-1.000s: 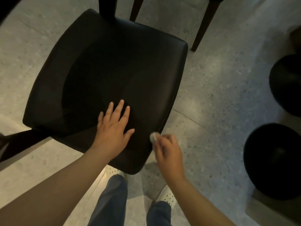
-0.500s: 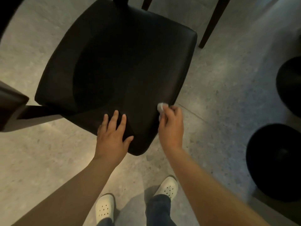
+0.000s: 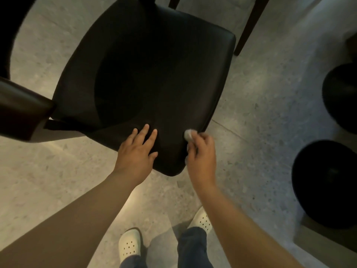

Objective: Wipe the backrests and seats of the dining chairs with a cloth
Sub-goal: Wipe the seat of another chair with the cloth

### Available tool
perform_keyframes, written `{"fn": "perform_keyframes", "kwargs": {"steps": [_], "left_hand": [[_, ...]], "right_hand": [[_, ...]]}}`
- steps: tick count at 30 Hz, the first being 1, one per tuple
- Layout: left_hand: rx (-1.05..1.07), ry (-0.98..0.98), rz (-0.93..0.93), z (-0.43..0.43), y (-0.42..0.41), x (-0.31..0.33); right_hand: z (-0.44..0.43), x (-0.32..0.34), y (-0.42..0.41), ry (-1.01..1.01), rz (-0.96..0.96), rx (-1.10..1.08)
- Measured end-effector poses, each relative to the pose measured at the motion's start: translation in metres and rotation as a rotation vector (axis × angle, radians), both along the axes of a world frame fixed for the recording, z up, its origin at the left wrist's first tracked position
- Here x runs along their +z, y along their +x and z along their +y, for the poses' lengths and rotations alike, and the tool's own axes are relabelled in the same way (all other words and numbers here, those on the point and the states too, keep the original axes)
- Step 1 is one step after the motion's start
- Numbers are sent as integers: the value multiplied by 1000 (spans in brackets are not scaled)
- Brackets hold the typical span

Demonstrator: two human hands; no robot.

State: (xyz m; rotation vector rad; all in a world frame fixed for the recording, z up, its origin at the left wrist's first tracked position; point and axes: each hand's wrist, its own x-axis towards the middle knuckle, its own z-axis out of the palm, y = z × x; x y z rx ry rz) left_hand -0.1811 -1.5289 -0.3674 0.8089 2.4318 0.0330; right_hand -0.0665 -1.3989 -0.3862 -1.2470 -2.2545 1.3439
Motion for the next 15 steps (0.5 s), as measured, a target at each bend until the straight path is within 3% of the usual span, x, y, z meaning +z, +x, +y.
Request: {"fn": "perform_keyframes", "kwargs": {"steps": [6, 11, 15], "left_hand": [[-6, -26, -26, 3, -2, 6], [-29, -21, -41, 1, -5, 4], [-2, -16, -73, 3, -8, 3]], "right_hand": [[-54, 3, 53, -99, 24, 106], [-4, 9, 23, -29, -27, -22], [-28, 8, 18, -41, -31, 3]]}}
